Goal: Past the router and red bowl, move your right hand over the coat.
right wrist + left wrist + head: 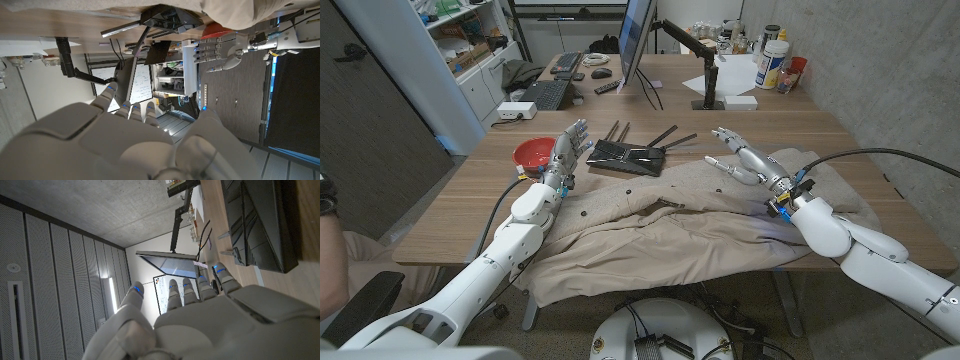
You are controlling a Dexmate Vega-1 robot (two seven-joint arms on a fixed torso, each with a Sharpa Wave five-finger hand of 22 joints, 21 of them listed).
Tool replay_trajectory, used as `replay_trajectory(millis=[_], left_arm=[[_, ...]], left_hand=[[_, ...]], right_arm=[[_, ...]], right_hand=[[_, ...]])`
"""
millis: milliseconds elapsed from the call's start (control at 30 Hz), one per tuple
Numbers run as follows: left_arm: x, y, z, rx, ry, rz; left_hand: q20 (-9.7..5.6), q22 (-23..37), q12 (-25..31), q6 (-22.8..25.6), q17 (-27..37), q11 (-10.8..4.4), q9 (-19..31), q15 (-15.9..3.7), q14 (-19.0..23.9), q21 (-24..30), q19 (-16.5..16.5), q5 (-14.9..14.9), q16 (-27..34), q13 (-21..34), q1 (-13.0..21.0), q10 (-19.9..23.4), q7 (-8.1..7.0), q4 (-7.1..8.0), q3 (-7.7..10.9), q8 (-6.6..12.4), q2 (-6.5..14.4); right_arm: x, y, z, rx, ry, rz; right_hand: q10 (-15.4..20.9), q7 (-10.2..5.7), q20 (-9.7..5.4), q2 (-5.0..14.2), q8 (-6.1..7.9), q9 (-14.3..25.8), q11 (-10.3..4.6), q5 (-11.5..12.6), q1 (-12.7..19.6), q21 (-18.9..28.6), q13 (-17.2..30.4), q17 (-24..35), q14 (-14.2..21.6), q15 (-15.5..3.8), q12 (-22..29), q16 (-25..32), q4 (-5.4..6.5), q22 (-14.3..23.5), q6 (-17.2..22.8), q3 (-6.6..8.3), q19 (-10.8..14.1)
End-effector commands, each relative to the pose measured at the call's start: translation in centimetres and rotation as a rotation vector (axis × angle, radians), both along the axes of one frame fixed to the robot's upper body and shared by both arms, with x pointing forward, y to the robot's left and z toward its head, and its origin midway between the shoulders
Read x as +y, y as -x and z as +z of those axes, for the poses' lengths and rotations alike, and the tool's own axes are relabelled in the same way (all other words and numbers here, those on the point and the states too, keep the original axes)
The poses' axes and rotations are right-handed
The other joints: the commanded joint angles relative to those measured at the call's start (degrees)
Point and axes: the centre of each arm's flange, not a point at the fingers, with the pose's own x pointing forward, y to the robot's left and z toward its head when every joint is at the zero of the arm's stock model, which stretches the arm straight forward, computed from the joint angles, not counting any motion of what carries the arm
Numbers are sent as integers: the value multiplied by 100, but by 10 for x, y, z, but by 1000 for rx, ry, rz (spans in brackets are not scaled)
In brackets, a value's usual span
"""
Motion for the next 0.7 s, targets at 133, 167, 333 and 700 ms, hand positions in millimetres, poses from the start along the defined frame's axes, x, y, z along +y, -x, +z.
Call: replay_trajectory(millis=[133, 167, 333, 700], left_arm=[[-1, 1, 1, -6, -3, -2], [-1, 1, 1, -6, -3, -2], [-2, 1, 1, -11, -1, -6], [-1, -1, 0, -13, -1, -2]], left_hand=[[13, 24, 32, 51, 10, 19, 9, 55, -28, -54, 20, 17, 24, 10, -37, -16, -20, 18, 38, 25, -12], [12, 24, 32, 55, 10, 21, 9, 53, -27, -56, 21, 17, 25, 10, -37, -16, -22, 18, 38, 26, -12], [0, 25, 32, 54, 10, 24, 9, 53, -29, -65, 23, 17, 24, 9, -41, -16, -30, 18, 38, 25, -15], [0, 26, 53, 59, 15, 30, 9, 53, -60, -99, 23, 3, 15, 5, -83, 33, -23, 23, 7, 25, -63]], right_arm=[[6, 7, -2, -21, 60, -31], [6, 7, -2, -21, 60, -31], [7, 8, -4, -15, 80, -41], [7, 10, -6, -25, 98, -62]], right_hand=[[-112, -19, 77, 7, 8, 36, 13, 25, 159, -4, 16, 8, -242, 31, 18, 4, -92, 5, -105, 34, -96], [-115, -17, 78, 8, 10, 36, 17, 25, 168, -3, 16, 8, -244, 36, 19, 5, -98, 5, -108, 36, -99], [-133, -16, 167, 12, 20, 37, 10, 26, 231, 7, 16, 7, -266, 51, 29, 12, -141, 5, -125, 54, -102], [-177, -19, 145, 14, 29, 38, 44, 23, 302, 12, 16, 7, -373, 50, 37, -4, -195, 5, -149, 70, -129]])
